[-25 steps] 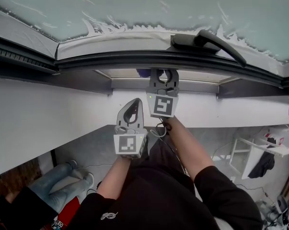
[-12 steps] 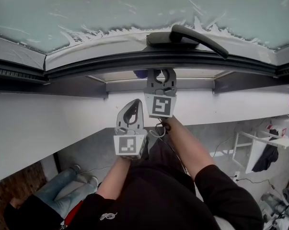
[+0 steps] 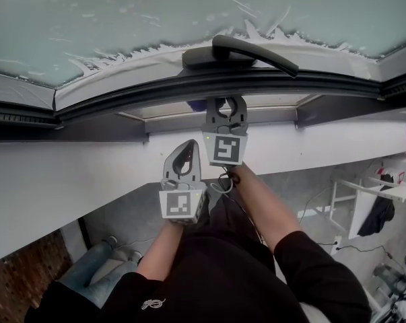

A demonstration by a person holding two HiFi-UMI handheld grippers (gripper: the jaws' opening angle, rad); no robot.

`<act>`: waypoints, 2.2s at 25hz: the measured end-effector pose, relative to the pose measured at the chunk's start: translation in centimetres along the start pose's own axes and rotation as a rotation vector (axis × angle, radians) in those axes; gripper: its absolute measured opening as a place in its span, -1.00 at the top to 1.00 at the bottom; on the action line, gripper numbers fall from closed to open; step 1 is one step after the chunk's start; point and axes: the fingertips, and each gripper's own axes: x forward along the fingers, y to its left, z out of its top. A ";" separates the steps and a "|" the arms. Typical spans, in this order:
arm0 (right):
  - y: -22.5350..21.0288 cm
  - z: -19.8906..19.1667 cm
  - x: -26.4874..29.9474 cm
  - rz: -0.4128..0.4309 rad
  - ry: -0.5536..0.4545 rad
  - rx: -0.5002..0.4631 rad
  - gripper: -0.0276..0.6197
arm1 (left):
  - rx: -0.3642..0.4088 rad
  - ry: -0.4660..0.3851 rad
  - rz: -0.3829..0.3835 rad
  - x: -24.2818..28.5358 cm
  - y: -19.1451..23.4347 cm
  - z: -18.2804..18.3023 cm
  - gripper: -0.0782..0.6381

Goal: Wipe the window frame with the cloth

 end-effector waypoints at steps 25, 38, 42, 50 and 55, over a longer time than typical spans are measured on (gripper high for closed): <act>-6.3 -0.2 -1.4 -0.021 0.008 -0.003 0.84 | 0.013 0.008 -0.046 4.0 -5.0 1.3 0.77; -10.7 -0.4 -2.5 -0.065 0.013 0.001 0.84 | 0.049 0.012 -0.081 5.7 -8.2 1.9 0.77; -12.1 -0.3 -2.8 -0.081 0.011 0.015 0.84 | 0.059 0.011 -0.096 6.2 -9.5 2.0 0.77; -14.9 -0.2 -3.4 -0.101 0.006 -0.004 0.84 | 0.064 0.009 -0.118 7.3 -11.7 2.4 0.77; -16.6 -0.1 -3.9 -0.118 0.012 -0.005 0.84 | 0.068 0.011 -0.129 7.8 -13.0 2.7 0.77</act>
